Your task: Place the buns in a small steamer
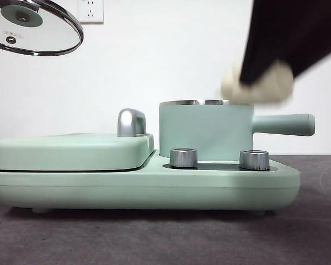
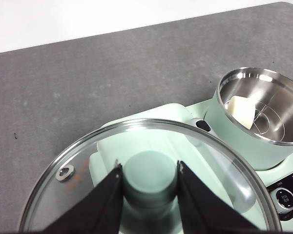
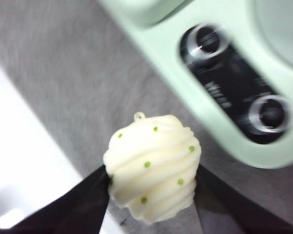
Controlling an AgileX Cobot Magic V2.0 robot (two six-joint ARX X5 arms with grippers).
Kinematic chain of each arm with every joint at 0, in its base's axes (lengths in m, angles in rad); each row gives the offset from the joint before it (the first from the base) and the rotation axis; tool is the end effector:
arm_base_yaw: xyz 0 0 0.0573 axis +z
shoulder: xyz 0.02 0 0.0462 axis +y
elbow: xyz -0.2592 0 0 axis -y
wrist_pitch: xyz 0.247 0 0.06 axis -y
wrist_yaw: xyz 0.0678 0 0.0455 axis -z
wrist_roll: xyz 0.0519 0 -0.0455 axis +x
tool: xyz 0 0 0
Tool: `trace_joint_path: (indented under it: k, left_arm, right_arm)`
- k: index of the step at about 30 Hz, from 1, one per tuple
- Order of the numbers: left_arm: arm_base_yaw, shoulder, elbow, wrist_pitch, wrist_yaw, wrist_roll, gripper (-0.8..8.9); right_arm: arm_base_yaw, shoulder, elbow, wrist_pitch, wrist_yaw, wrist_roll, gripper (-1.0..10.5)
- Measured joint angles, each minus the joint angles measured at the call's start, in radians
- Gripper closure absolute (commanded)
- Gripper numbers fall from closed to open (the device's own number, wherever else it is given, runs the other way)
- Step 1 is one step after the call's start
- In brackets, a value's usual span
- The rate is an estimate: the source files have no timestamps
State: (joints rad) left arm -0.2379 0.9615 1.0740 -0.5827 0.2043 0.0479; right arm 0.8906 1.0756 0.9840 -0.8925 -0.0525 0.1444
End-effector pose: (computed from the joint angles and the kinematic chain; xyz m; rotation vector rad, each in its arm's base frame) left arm 0.2075 -0.0612 0.3497 0.0542 0.4635 -0.4453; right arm 0.1328 0.1685 0.2691 -0.2901 0.9863 0.7907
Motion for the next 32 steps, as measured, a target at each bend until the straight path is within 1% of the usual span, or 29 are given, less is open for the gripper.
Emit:
trace_joint_path:
  k: [3,7,14,18,24,32]
  left_arm:
    - [0.0,0.0,0.0,0.0,0.0,0.0,7.96]
    - [0.0,0.0,0.0,0.0,0.0,0.0,7.96]
    - [0.0,0.0,0.0,-0.004,0.0,0.0,7.96]
    - [0.0,0.0,0.0,-0.005,0.0,0.0,7.96]
    - [0.0,0.0,0.0,-0.005,0.0,0.0,7.96]
    - [0.0,0.0,0.0,-0.005,0.0,0.0,7.97]
  right_arm:
    - [-0.047,0.01,0.115,-0.053,-0.012,0.026,7.1]
    - [-0.121,0.057,0.251,-0.065,-0.058,0.032,7.1]
    - [-0.243,0.233,0.454,-0.074,-0.06,0.001,7.1]
    - [-0.293,0.356,0.547,-0.09,-0.06,-0.019,7.1]
    - [-0.341,0.521,0.639,-0.089,-0.06,-0.06,7.1]
    - [-0.378,0.671,0.652,-0.092,-0.057,-0.074,7.1]
